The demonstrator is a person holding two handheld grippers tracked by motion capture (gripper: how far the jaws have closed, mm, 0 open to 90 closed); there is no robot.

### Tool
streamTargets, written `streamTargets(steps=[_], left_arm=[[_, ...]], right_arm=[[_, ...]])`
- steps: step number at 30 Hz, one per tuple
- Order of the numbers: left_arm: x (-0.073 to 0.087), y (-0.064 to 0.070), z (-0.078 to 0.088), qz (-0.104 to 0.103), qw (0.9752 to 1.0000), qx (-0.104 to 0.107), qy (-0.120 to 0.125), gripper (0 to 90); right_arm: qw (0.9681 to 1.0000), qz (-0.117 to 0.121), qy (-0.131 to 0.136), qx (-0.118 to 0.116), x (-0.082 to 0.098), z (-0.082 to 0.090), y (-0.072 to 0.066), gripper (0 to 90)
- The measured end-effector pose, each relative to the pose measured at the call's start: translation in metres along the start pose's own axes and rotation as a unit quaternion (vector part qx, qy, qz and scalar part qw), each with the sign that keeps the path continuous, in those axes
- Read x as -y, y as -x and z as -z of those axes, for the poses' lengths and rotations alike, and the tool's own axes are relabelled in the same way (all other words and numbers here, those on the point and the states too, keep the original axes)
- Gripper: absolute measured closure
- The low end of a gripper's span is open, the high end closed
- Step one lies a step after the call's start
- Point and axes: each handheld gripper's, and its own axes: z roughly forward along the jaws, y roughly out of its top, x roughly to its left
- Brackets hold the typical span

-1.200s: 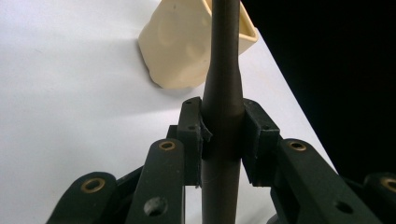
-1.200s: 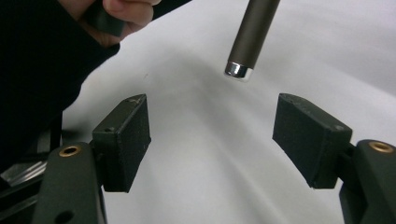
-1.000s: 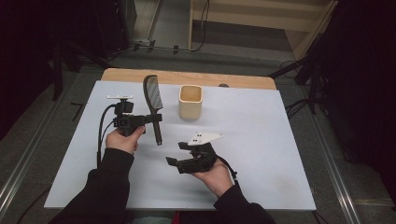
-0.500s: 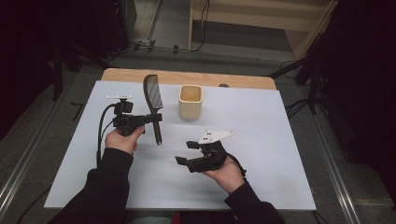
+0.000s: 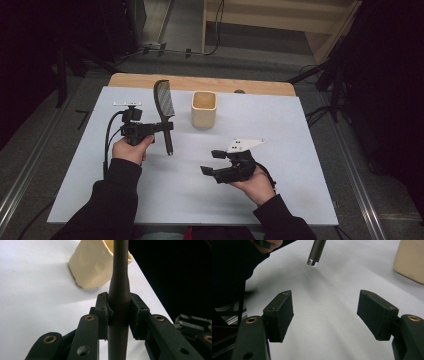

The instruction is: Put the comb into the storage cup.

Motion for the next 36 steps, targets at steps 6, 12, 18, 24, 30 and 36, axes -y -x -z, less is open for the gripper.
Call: streamTargets(steps=[6, 12, 18, 24, 30, 36], left_arm=[[0.000, 0.000, -0.002, -0.004, 1.0000, 0.003, -0.004, 72.7], [0.000, -0.001, -0.002, -0.006, 1.0000, 0.005, -0.003, 72.7], [0.000, -0.002, -0.002, -0.009, 0.9999, 0.006, -0.004, 72.7], [0.000, -0.001, -0.003, -0.010, 0.9999, 0.008, -0.003, 72.7], [0.000, -0.002, -0.003, -0.010, 0.9999, 0.008, -0.003, 72.7], [-0.002, -0.003, -0.004, -0.010, 0.9998, 0.016, -0.002, 72.7]], right_arm=[[1.0000, 0.002, -0.004, 0.005, 0.005, 0.007, 0.006, 27.2], [0.9998, 0.005, -0.016, 0.010, 0.011, 0.014, 0.011, 27.1], [0.9996, 0.006, -0.023, 0.018, 0.019, 0.026, 0.017, 27.2], [0.9993, -0.001, -0.029, 0.024, 0.027, 0.037, 0.022, 27.1], [0.9990, -0.006, -0.035, 0.028, 0.032, 0.044, 0.024, 27.1], [0.9987, -0.011, -0.040, 0.031, 0.039, 0.052, 0.027, 27.1]])
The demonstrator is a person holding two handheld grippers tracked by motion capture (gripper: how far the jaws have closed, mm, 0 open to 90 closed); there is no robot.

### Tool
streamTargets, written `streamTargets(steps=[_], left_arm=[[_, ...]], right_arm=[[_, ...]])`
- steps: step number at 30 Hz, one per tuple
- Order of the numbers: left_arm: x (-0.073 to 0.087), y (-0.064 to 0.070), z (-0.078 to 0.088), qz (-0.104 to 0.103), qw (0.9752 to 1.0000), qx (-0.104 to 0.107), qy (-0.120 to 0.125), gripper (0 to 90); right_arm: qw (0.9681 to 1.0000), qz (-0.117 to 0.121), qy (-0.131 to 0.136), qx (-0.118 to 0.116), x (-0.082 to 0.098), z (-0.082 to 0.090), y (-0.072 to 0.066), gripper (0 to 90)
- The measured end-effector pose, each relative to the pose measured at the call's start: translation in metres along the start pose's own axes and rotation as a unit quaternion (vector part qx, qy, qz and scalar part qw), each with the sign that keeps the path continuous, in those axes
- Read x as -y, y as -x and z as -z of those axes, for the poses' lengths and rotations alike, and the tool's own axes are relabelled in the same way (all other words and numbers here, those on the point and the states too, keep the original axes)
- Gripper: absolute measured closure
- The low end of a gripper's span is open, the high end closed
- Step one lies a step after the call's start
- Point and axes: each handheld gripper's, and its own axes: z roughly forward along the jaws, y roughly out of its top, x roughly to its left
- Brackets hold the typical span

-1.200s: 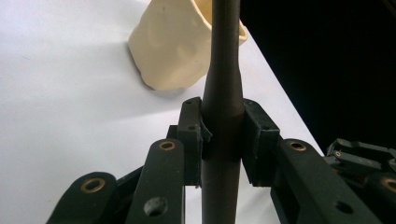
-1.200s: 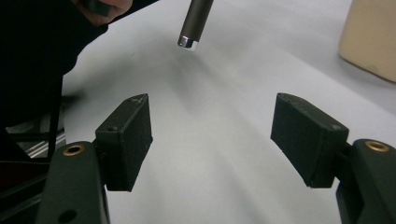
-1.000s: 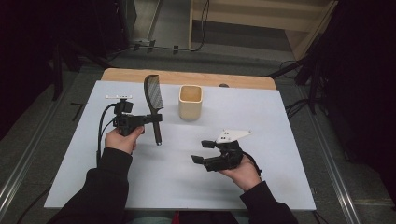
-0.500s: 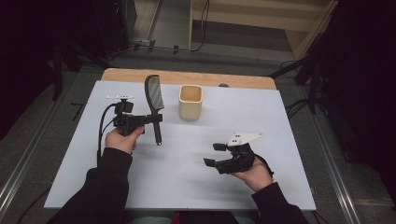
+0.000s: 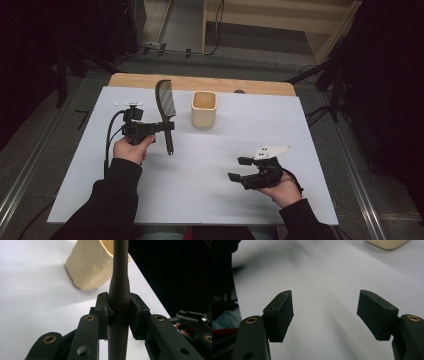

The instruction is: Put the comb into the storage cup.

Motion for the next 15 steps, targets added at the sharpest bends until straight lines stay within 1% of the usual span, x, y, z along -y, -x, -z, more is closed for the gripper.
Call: streamTargets(steps=[4, 9, 12, 15], left_arm=[[-0.002, -0.001, -0.001, -0.004, 1.0000, 0.007, 0.005, 72.7], [-0.006, 0.002, -0.002, -0.020, 0.9998, 0.010, 0.002, 72.7], [-0.007, 0.003, -0.003, -0.020, 0.9997, 0.013, 0.002, 72.7], [-0.010, 0.003, -0.005, -0.026, 0.9995, 0.016, -0.002, 72.7]], right_arm=[[1.0000, 0.000, -0.003, 0.002, 0.004, 0.003, 0.002, 27.1], [0.9999, -0.007, -0.011, 0.004, 0.011, 0.009, 0.005, 27.1], [0.9998, -0.014, -0.009, 0.008, 0.014, 0.014, 0.007, 27.1], [0.9997, -0.018, -0.009, 0.009, 0.017, 0.017, 0.008, 27.1]])
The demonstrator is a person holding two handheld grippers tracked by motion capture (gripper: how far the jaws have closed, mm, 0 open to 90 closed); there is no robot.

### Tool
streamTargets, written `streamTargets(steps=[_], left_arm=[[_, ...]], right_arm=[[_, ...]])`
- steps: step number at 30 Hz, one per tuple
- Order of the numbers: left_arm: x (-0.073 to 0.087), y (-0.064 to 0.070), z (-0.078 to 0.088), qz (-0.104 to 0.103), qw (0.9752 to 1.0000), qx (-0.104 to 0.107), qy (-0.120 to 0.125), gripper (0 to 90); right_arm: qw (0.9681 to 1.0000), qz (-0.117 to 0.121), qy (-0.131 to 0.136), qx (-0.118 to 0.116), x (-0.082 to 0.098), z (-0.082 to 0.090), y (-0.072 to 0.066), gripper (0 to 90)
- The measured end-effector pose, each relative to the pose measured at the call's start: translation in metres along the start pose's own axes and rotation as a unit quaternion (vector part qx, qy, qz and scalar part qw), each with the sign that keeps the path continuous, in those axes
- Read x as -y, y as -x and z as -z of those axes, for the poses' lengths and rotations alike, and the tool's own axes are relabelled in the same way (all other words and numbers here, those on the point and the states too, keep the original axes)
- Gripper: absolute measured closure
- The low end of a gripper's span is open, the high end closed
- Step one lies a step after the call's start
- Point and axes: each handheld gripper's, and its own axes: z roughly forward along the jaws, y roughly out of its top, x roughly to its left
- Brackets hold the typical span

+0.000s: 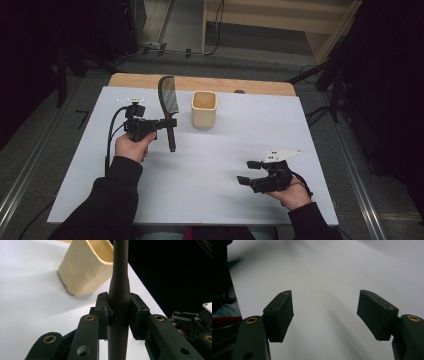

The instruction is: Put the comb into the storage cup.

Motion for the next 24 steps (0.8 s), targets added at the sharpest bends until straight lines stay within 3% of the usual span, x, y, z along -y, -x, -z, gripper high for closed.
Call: streamTargets(steps=[24], left_arm=[[-0.030, 0.006, -0.015, -0.040, 0.9986, 0.027, -0.022, 72.7]], right_arm=[[0.9996, -0.025, -0.004, 0.013, 0.017, 0.015, 0.004, 26.9]])
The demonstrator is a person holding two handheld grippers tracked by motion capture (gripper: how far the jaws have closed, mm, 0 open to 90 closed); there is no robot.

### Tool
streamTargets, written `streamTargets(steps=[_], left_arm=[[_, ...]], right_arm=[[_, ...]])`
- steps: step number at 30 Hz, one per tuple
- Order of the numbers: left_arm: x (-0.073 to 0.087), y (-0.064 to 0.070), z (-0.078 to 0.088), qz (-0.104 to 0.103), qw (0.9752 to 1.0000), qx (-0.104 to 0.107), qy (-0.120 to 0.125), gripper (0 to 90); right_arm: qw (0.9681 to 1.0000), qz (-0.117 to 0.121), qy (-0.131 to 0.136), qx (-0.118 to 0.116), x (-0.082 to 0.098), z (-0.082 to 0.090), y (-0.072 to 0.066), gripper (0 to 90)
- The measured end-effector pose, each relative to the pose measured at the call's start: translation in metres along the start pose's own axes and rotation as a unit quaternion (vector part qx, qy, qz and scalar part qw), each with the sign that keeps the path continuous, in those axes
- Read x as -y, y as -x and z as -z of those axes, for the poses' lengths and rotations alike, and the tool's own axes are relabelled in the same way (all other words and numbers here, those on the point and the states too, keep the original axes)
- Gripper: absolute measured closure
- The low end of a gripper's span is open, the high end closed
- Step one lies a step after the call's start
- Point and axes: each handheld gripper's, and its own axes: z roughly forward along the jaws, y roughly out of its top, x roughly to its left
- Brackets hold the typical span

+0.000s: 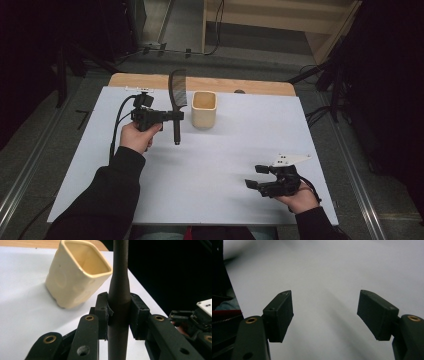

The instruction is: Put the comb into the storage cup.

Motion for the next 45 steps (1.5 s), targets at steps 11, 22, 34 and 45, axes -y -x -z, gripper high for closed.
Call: streamTargets(steps=[11, 22, 34, 45], left_arm=[[-0.016, 0.000, -0.003, -0.008, 0.9999, 0.007, 0.002, 72.6], [-0.032, 0.003, -0.005, -0.015, 0.9998, 0.001, 0.009, 72.7], [-0.051, 0.011, -0.008, -0.024, 0.9996, -0.001, 0.012, 72.6], [-0.068, 0.011, -0.017, -0.040, 0.9989, -0.002, 0.024, 72.6]], right_arm=[[1.0000, -0.005, 0.000, 0.004, 0.003, 0.005, 0.002, 26.9], [0.9999, -0.010, 0.000, 0.009, 0.005, 0.007, 0.004, 26.9], [0.9998, -0.015, -0.001, 0.015, 0.007, 0.011, 0.006, 26.9], [0.9997, -0.017, -0.003, 0.015, 0.007, 0.010, 0.007, 26.9]])
